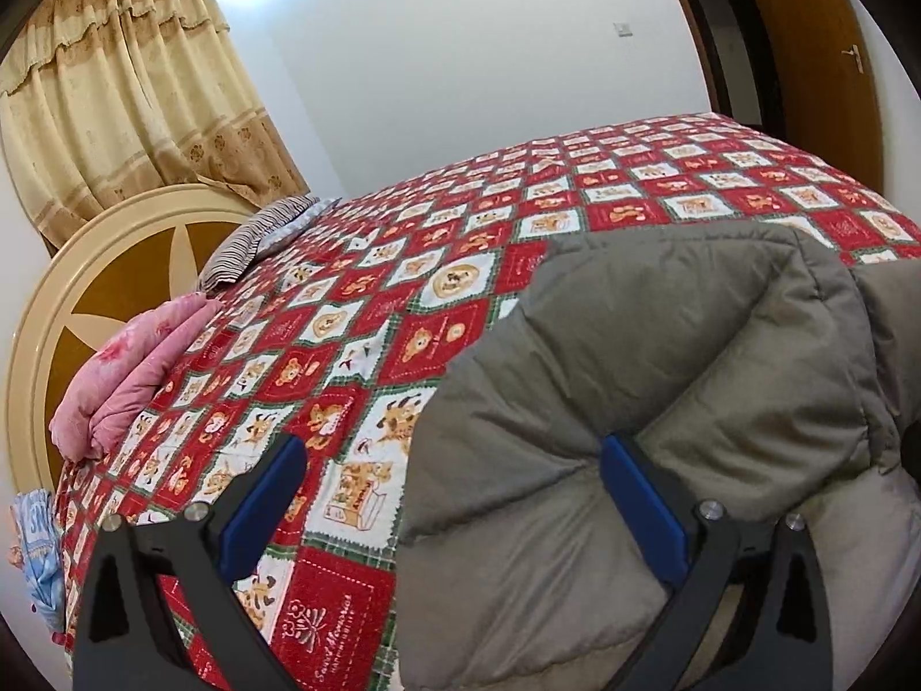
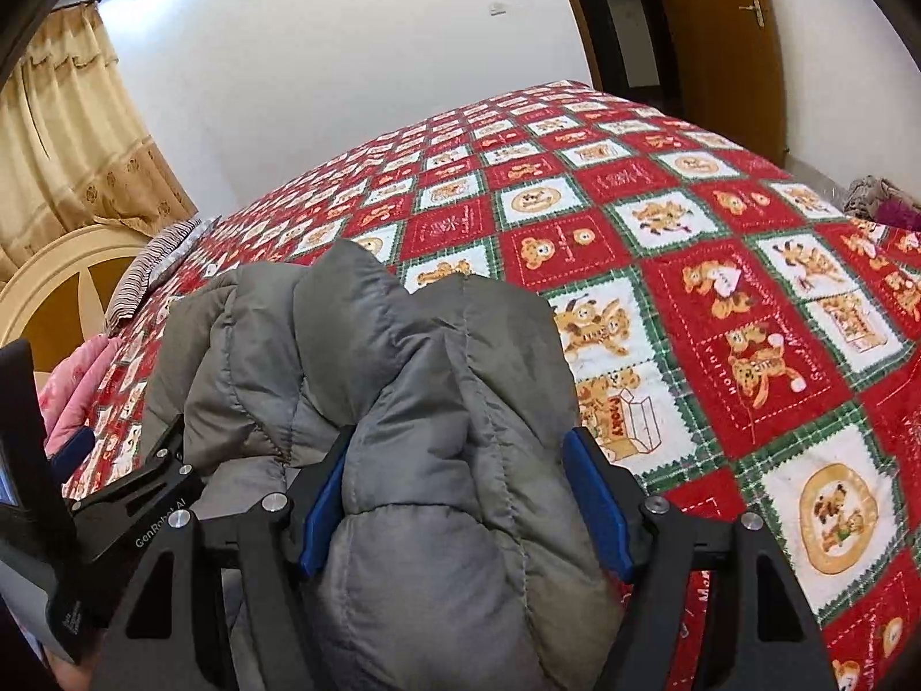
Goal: Fold large clothes
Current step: 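Grasp the folded grey jacket bundle with both tools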
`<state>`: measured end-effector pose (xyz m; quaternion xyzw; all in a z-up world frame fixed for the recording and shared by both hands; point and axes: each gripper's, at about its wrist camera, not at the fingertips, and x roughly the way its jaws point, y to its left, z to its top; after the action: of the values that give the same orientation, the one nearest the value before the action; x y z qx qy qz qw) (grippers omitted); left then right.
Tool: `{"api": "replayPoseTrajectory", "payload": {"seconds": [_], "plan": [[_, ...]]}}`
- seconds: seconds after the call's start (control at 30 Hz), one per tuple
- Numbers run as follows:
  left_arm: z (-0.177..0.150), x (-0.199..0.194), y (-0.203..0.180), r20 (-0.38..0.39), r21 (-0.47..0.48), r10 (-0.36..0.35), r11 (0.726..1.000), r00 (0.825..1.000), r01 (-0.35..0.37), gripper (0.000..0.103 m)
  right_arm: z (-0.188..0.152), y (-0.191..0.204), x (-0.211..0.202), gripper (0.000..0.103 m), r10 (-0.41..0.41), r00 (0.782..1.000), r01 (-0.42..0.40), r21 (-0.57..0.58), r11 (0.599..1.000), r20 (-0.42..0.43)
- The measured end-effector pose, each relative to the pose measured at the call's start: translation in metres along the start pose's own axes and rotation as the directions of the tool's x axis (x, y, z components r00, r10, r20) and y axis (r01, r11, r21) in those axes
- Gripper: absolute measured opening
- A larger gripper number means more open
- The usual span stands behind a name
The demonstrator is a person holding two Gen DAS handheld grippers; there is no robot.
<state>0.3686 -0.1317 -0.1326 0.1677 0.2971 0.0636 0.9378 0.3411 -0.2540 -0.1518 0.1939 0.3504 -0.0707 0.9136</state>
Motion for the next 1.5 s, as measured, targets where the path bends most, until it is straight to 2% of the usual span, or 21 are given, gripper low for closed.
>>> {"api": "replayPoseTrajectory", "payload": {"seconds": [0.77,1.5], "plan": [[-0.005,0.017,-0.009,-0.055,-0.013,-0.028,1.000,0.998,0.028,0.103,-0.005,-0.013,0.025,0.071,0.023,0.998,-0.022,0.020,1.000,-0.053],[-0.007,0.024,-0.006,-0.077,-0.039,-0.065,0.997,0.995,0.062,0.103,-0.009,-0.012,0.028,0.071,0.020,0.998,-0.019,0.016,1.000,-0.053]]}}
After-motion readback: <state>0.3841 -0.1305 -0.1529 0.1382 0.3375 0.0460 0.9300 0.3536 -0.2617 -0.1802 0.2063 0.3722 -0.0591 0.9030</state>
